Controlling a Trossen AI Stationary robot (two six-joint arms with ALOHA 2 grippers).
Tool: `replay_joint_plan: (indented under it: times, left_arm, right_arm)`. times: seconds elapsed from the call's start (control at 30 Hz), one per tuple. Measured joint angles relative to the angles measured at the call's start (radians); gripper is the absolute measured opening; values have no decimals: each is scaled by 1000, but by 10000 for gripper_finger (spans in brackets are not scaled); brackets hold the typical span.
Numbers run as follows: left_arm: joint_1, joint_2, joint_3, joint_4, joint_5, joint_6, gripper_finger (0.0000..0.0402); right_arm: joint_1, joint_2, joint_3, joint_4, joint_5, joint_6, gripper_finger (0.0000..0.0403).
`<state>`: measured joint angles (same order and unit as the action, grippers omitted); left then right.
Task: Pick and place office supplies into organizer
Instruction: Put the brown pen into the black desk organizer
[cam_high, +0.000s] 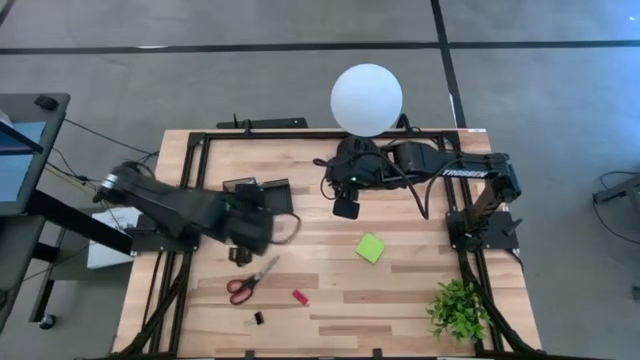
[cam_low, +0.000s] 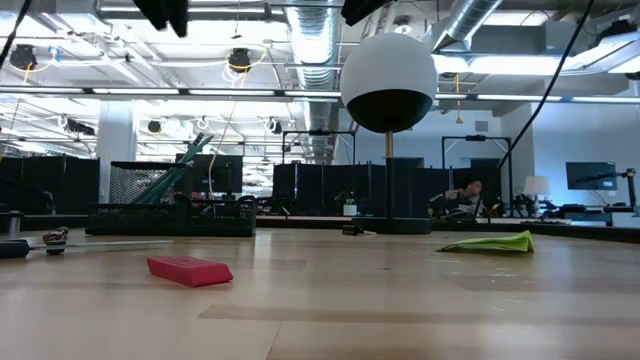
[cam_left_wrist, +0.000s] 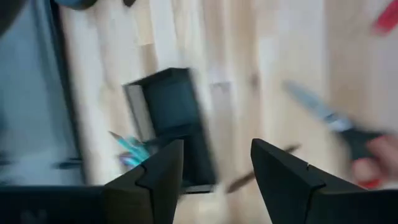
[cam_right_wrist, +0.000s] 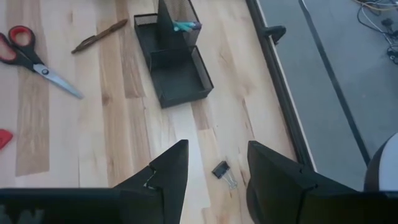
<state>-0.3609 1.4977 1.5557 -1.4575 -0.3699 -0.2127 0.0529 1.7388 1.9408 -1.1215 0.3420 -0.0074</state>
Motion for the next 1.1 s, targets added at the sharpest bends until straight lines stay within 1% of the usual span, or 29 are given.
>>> replay_joint_plan:
  times: [0.03,0.1,0.23,0.33,0.4,0.5,0.6,0.77,0.97,1.03,1.1]
  left_arm:
    - [0,-45,-37,37,29,-29,185]
    - [-16,-142,-148,112,48,-92,185]
    - [-69,-333,-424,274,35,-226,185]
    - [-96,-414,-596,323,-19,-315,185]
    - [-99,-435,-668,322,-19,-333,185]
    - [-94,-426,-742,309,52,-291,185]
    - [-93,-381,-785,335,96,-252,185]
    - [-73,-260,-807,343,109,-251,185]
    - [-28,-107,-811,372,131,-140,185]
    - [-13,-65,-822,401,133,-129,185]
    - [-5,-29,-824,448,130,-81,184]
  right_arm:
    - [4,0,0,0,0,0,161]
    - [7,0,0,0,0,0,161]
    - [13,0,0,0,0,0,161]
    - [11,0,0,0,0,0,161]
    - [10,0,0,1,0,0,161]
    - [10,0,0,8,0,0,161]
    - [10,0,0,8,0,0,161]
    - [10,0,0,8,0,8,161]
    - [10,0,0,9,0,8,161]
    - [10,0,0,8,0,8,161]
    - [13,0,0,8,0,8,161]
